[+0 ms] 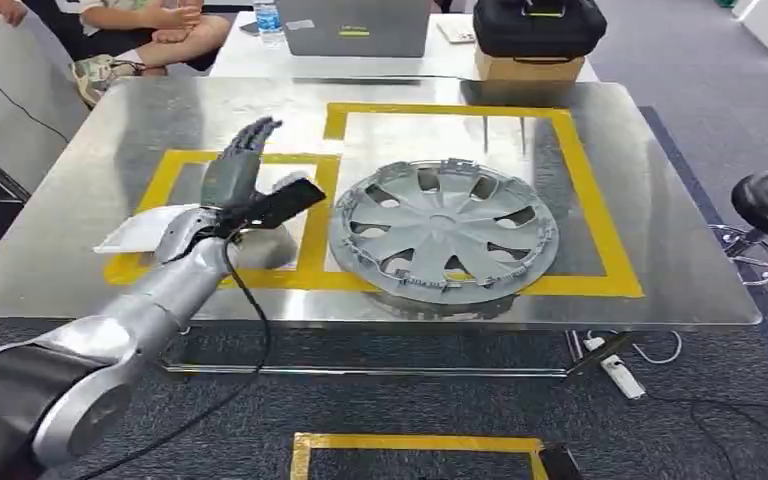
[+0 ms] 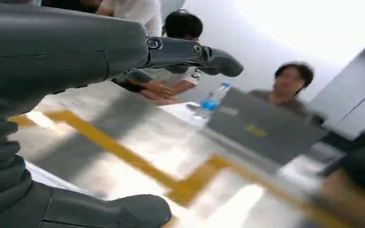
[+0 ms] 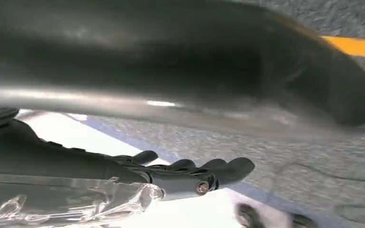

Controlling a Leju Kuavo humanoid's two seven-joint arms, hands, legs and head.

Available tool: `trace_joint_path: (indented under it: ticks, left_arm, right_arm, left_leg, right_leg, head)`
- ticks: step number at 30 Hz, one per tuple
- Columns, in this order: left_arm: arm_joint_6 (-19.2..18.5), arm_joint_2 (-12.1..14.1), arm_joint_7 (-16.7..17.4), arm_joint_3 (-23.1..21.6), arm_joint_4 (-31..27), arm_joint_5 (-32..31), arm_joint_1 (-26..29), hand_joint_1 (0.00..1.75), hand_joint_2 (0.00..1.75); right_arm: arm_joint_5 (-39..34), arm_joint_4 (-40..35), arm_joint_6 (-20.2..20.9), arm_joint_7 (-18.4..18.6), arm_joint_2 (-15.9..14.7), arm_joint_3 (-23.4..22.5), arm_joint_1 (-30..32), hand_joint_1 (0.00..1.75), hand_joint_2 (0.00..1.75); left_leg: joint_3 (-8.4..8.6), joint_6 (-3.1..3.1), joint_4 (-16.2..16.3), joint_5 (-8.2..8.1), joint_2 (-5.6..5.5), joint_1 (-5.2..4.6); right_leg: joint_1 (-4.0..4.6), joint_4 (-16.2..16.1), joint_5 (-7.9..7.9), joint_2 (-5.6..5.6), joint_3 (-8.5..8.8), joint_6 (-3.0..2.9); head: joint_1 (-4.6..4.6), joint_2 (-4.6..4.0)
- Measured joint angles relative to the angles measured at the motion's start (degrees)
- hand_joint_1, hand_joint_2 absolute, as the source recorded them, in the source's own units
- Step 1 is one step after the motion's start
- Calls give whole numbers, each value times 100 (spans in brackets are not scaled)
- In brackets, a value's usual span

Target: Take the parts from the cabinet and place them on the table.

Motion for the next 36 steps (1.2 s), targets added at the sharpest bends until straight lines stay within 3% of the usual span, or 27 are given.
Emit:
trace_joint_path:
  ticks: [1,2,3,6,8,11,12,13,14,16,17,18,19,21,23,24,26,27,28,29,32,33,34,36]
  left_arm:
    - [-57,-48,-17,96,-286,176,53,0,175]
    - [-100,-74,-15,168,-546,246,105,0,175]
    - [-126,-87,-4,240,-821,328,175,0,0]
    - [-50,-153,-230,406,-1637,981,534,0,0]
    - [20,-175,-286,483,-2260,1427,754,0,0]
    - [123,-137,-214,476,-2924,1516,1085,0,0]
    - [171,-122,-207,454,-3086,1476,1215,0,0]
    - [212,-118,-192,432,-3223,1452,1312,0,0]
    - [221,-118,-194,408,-3332,1457,1376,0,0]
    - [151,-111,-295,367,-3658,1761,1483,0,0]
    - [10,-126,-354,327,-3844,2119,1571,0,0]
    - [-107,-157,-393,288,-3988,2424,1661,0,0]
    - [-190,-194,-422,247,-4154,2688,1791,0,0]
    - [-255,-233,-448,194,-4402,2876,2024,0,0]
    - [-464,-293,-417,154,-4607,3379,2165,0,0]
    - [-626,-376,-380,129,-4715,3752,2259,0,0]
    - [-945,-479,-227,28,-4851,4328,2557,0,0]
    - [-1076,-555,-199,-57,-4910,4636,2779,0,0]
    - [-1128,-619,-223,-137,-4954,4806,2989,0,0]
    - [-1123,-690,-266,-233,-5011,4880,3173,0,0]
    - [-1228,-793,-306,-458,-5177,5146,3475,0,0]
    - [-1303,-815,-352,-545,-5273,5185,3584,0,0]
    - [-1281,-819,-470,-624,-5334,5062,3702,0,0]
    - [-1016,-802,-1067,-887,-5472,4200,3918,0,0]
  right_arm:
    - [-2,0,-11,-7,-9,-11,20,0,0]
    - [-11,0,-15,-13,-11,-15,28,0,0]
    - [-15,0,-26,-26,-11,-17,40,0,0]
    - [-57,2,-57,-6,-11,-26,100,0,0]
    - [-96,2,-92,-4,-22,-39,120,0,0]
    - [-149,2,-114,-37,-24,-59,143,0,0]
    - [-157,2,-114,-42,-24,-66,156,0,0]
    - [-162,2,-116,-46,-24,-70,168,0,0]
    - [-168,2,-118,-55,-24,-74,169,0,0]
    - [-177,2,-127,-74,-24,-85,168,0,0]
    - [-192,2,-131,-76,-26,-92,171,0,0]
    - [-208,0,-133,-79,-31,-101,168,0,0]
    - [-218,0,-151,-83,-31,-107,171,0,0]
    - [-218,2,-162,-85,-31,-116,194,0,0]
    - [-240,0,-168,-72,-33,-122,206,0,0]
    - [-251,0,-177,-54,-33,-125,206,0,0]
    - [-295,2,-186,-18,-31,-142,218,0,0]
    - [-317,2,-188,2,-28,-162,231,0,0]
    - [-334,2,-190,13,-28,-175,239,0,0]
    - [-352,2,-199,24,-28,-192,242,0,0]
    - [-372,2,-214,26,-31,-240,243,0,0]
    - [-409,2,-216,20,-28,-262,231,0,0]
    - [-424,2,-225,11,-22,-269,232,0,0]
    - [-428,2,-223,9,-22,-269,255,0,0]
  left_leg:
    - [22,-23,2,-19,1,3]
    - [17,-47,4,-30,5,-9]
    - [-14,-71,44,-36,5,-43]
    - [-6,-150,-4,-12,14,-34]
    - [-56,-215,125,-168,19,-30]
    - [-600,-255,1317,-790,18,-25]
    - [-779,-261,1670,-884,19,-22]
    - [-822,-266,1719,-813,19,-17]
    - [-744,-261,1543,-636,22,-14]
    - [-279,-251,636,-122,28,0]
    - [-54,-265,211,18,54,16]
    - [41,-255,10,-78,36,5]
    - [22,-190,47,-79,19,3]
    - [15,-121,55,-99,18,-21]
    - [33,-36,35,-77,19,16]
    - [36,6,36,-79,21,16]
    - [36,32,36,-90,21,5]
    - [38,41,37,-96,21,-6]
    - [39,44,38,-99,21,-12]
    - [42,44,39,-102,18,-15]
    - [75,16,42,-125,-2,-14]
    - [66,-20,61,-146,-4,-59]
    - [66,-40,61,-139,-4,-59]
    - [72,-91,29,-120,-1,-35]
  right_leg:
    - [-2,-523,245,-2,249,-11]
    - [4,-794,239,1,375,-22]
    - [7,-899,224,7,441,-44]
    - [25,-863,226,19,404,-131]
    - [-14,-904,247,13,429,-194]
    - [-15,-904,232,5,433,-240]
    - [-15,-902,230,5,434,-243]
    - [-16,-902,229,6,441,-243]
    - [-16,-900,228,7,445,-241]
    - [-29,-900,211,12,484,-214]
    - [-15,-899,194,15,498,-176]
    - [20,-850,169,21,475,-137]
    - [18,-882,180,16,474,-119]
    - [6,-917,187,13,502,-65]
    - [-4,-824,94,0,457,3]
    - [-3,-543,-99,-3,328,23]
    - [-5,410,-535,-4,-112,40]
    - [-4,823,-675,-3,-319,45]
    - [-4,934,-664,-3,-387,47]
    - [0,781,-522,-3,-326,36]
    - [-1,-657,187,-3,384,-33]
    - [16,-885,116,-1,541,-36]
    - [8,-886,141,6,519,-50]
    - [39,-867,135,18,497,-89]
  head:
    - [7,0]
    - [9,0]
    - [-2,0]
    - [-2,0]
    - [-22,0]
    - [-37,0]
    - [-44,0]
    - [-39,0]
    - [-42,0]
    - [-39,0]
    - [-46,0]
    - [-72,0]
    - [-46,0]
    - [-37,0]
    - [-41,0]
    - [4,0]
    - [11,0]
    - [9,0]
    - [9,0]
    - [9,0]
    - [11,0]
    - [13,0]
    - [-7,0]
    - [-15,0]
